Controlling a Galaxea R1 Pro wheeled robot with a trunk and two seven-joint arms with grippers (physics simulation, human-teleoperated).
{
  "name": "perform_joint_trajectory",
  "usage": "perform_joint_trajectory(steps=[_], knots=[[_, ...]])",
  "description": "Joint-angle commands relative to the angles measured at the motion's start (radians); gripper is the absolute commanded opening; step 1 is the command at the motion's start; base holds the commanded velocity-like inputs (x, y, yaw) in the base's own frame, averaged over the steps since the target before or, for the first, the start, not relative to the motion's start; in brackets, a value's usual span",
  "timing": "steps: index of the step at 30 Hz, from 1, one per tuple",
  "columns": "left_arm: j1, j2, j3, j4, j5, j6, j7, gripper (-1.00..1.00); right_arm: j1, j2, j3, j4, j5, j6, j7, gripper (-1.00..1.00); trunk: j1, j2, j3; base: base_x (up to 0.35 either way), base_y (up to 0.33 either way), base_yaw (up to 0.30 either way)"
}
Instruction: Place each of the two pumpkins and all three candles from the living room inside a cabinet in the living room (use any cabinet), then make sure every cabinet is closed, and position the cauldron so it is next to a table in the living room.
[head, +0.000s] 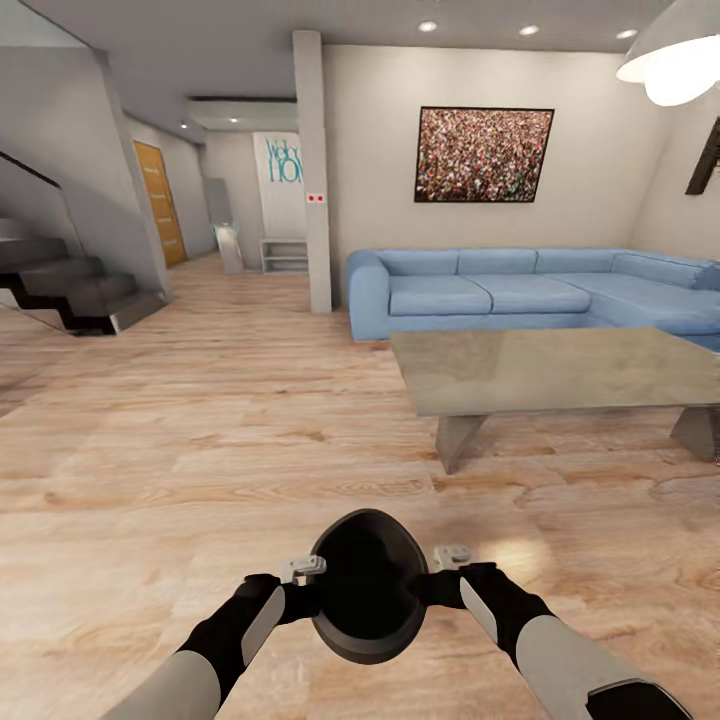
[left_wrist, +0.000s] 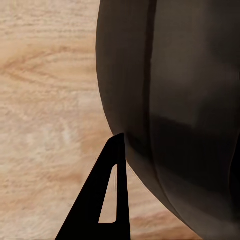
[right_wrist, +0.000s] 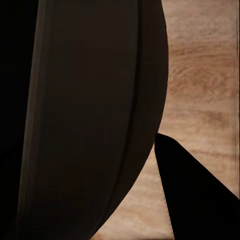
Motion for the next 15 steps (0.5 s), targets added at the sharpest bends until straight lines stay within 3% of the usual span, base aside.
perform_joint_trajectory(steps=[1, 9, 15], knots=[[0.0, -0.007, -0.044, -0.018, 0.027, -0.004, -0.003, -1.0, 0.0, 0.001, -0.007, 0.002, -0.023, 0.003, 0.005, -1.0, 0.0, 0.0, 0.001, 0.0, 0.0, -0.209], [0.0, -0.007, -0.044, -0.018, 0.027, -0.004, -0.003, -1.0, 0.0, 0.001, -0.007, 0.002, -0.023, 0.003, 0.005, -1.0, 0.0, 0.0, 0.011, 0.015, 0.0, -0.209], [0.0, -0.005, -0.044, -0.018, 0.027, -0.004, -0.003, -1.0, 0.0, 0.001, -0.007, 0.003, -0.023, 0.003, 0.005, -1.0, 0.0, 0.0, 0.018, 0.227, 0.076, -0.208]])
